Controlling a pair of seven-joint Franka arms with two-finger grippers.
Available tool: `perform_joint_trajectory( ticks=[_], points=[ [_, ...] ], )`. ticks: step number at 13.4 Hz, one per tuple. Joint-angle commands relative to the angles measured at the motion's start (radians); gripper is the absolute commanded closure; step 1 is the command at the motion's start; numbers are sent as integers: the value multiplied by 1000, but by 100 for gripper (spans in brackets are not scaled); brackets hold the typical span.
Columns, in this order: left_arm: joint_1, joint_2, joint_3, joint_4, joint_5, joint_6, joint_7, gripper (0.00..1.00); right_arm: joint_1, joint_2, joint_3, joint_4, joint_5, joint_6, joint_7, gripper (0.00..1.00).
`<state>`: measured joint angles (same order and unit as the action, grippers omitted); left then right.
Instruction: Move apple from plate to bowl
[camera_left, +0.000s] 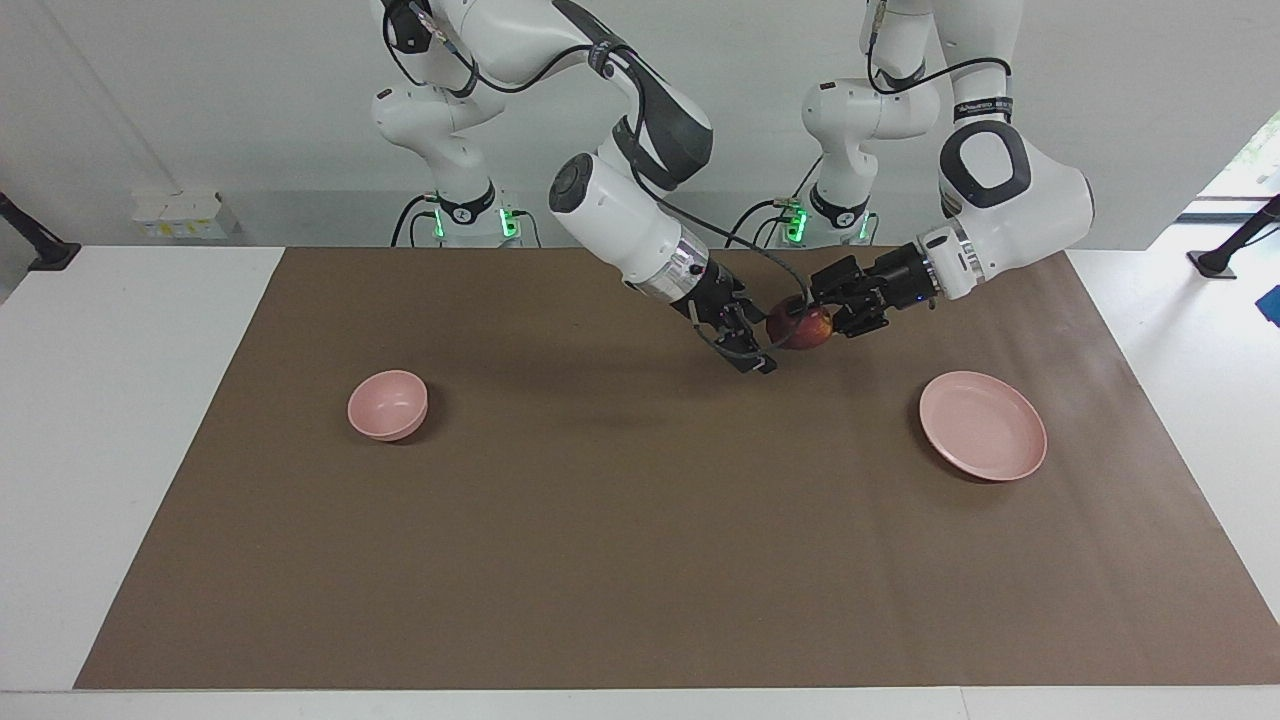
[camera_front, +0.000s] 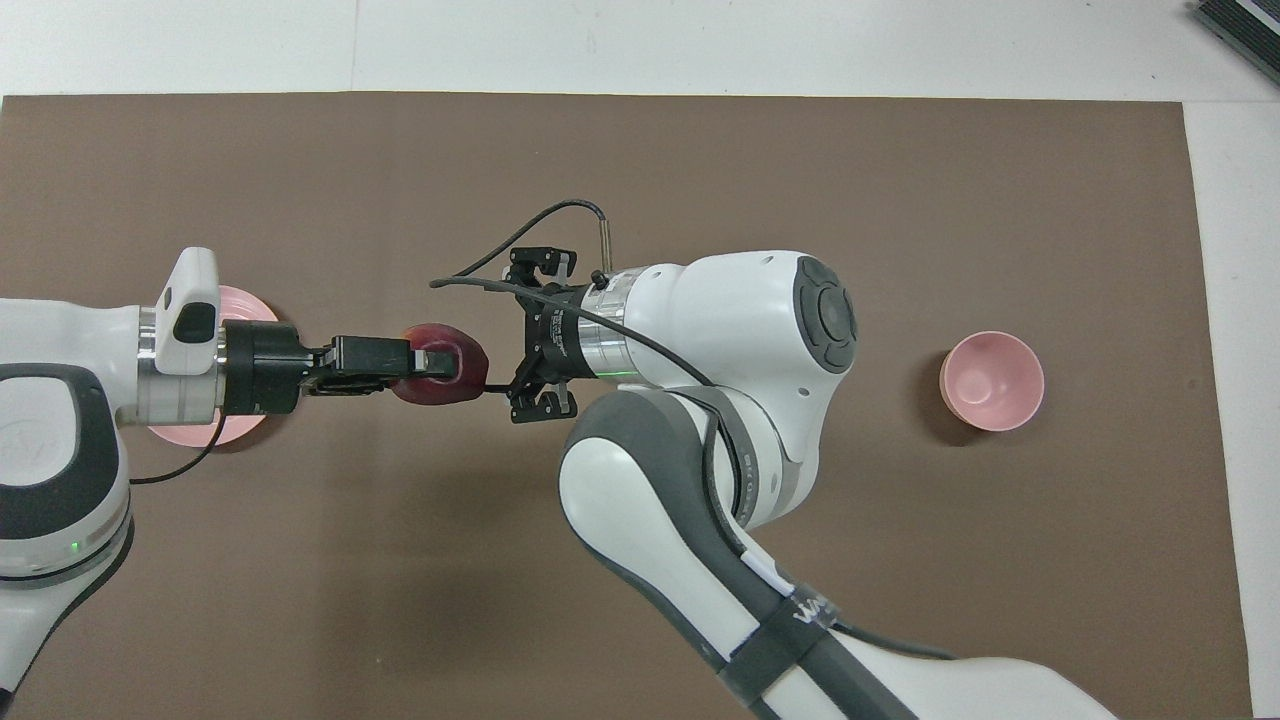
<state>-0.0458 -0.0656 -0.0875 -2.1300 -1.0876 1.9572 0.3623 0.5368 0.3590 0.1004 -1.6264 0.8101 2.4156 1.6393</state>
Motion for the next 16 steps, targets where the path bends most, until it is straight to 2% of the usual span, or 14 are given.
perform_joint_trajectory(
  ticks=[1, 6, 8, 9, 10, 11, 12, 13, 15, 16],
  points=[
    [-6, -5, -35, 8, -23, 73, 12, 100, 5, -5, 1, -10, 21, 8, 10, 0],
    [-6, 3, -93, 21, -20, 158, 4, 100, 31, -8, 2, -9, 21, 7, 8, 0],
    [-8, 1, -97, 19, -21, 141, 0, 100, 31, -6, 2, -9, 21, 7, 10, 0],
    [-8, 1, -98, 21, -21, 140, -2, 100, 31, -6, 2, -9, 27, 8, 14, 24],
    [-8, 1, -103, 19, -21, 138, -9, 100, 31, -6, 1, -7, 27, 8, 14, 72],
    [-8, 1, -103, 21, -21, 125, -16, 100, 31, -6, 1, -7, 24, 10, 11, 90],
    [-6, 1, -103, 21, -21, 108, -16, 100, 31, -5, 2, -7, 23, 10, 10, 100],
    [-5, 0, -103, 21, -21, 97, -16, 91, 31, -5, 1, -7, 23, 10, 10, 100],
    [-3, 0, -101, 27, -21, 88, -20, 60, 31, -5, 1, -7, 23, 8, 10, 100],
    [-3, -2, -100, 30, -18, 88, -34, 53, 31, -5, 1, -7, 23, 7, 10, 100]
  ],
)
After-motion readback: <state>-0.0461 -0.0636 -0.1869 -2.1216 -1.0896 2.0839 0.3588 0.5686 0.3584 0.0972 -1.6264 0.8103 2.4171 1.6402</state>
